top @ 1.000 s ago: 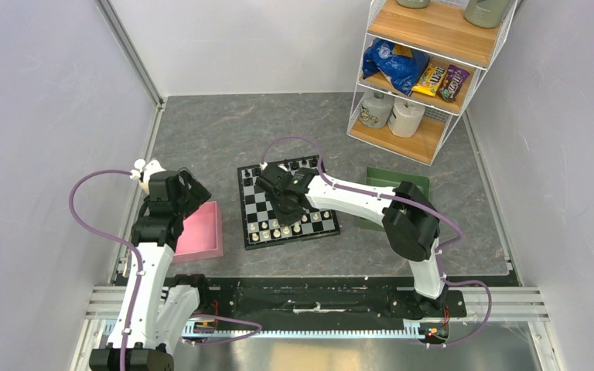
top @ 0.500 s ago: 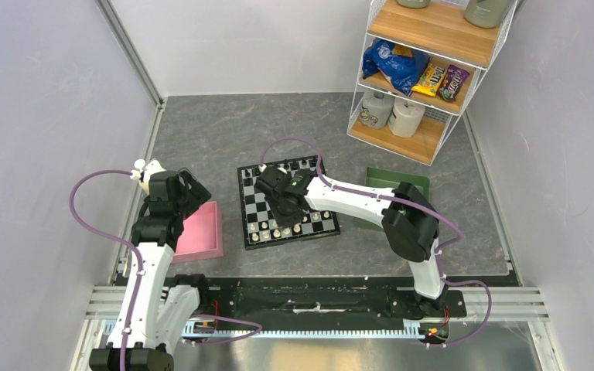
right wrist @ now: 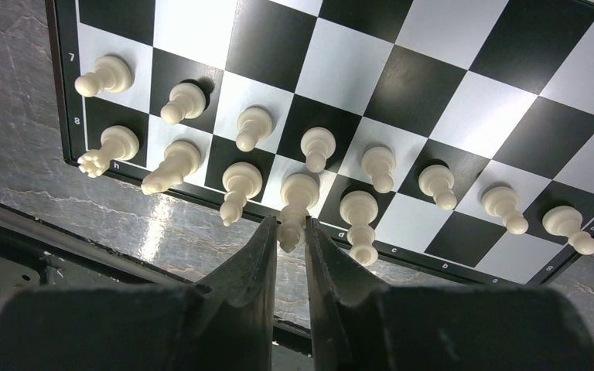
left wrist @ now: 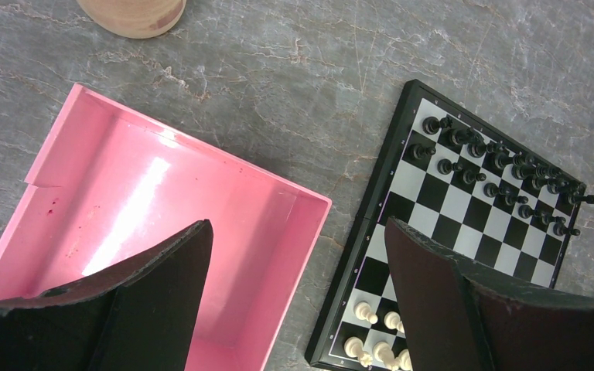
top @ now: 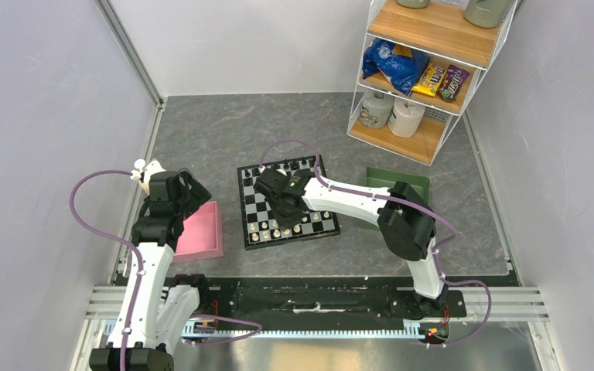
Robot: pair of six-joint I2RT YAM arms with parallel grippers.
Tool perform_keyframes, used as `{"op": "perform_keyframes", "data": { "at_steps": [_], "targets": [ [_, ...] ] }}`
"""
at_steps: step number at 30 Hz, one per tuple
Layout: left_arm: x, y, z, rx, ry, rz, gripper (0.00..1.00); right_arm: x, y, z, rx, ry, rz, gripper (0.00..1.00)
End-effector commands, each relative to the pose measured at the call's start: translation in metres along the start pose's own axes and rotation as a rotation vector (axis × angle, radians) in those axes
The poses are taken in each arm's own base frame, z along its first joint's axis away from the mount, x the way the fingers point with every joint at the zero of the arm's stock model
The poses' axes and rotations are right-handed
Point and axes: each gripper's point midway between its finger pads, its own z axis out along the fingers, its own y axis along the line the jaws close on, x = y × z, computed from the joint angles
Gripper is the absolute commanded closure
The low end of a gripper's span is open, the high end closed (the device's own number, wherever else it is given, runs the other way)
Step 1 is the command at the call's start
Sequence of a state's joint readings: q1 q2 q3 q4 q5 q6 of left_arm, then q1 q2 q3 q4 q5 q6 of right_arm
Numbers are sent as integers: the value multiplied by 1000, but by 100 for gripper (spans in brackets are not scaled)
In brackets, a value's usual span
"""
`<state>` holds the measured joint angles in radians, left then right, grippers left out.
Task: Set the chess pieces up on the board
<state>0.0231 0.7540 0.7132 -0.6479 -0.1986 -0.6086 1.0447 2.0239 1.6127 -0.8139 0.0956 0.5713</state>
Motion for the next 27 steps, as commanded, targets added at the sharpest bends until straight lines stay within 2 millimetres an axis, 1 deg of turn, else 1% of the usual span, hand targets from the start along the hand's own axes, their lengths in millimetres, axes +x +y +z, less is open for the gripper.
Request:
{"op": "perform_keyframes", "data": {
  "at_steps": [1, 9, 19, 22, 27],
  "targets": [
    [-7, -7, 0, 33, -26, 9, 11, -11, 4, -11, -1, -41, -9, 78],
    [-7, -6, 0, 32, -25, 9, 11, -10, 5, -20, -19, -48, -8, 82],
    [-6, -6, 1, 32, -20, 10, 11, -6, 7, -21, -36, -32, -4, 85],
    [-6, -6, 1, 30, -20, 9, 11, -8, 5, -25, -32, -47, -2, 89],
    [-5, -7, 2, 33, -14, 11, 11, -9, 6, -34, -41, -58, 3, 89]
  ]
}}
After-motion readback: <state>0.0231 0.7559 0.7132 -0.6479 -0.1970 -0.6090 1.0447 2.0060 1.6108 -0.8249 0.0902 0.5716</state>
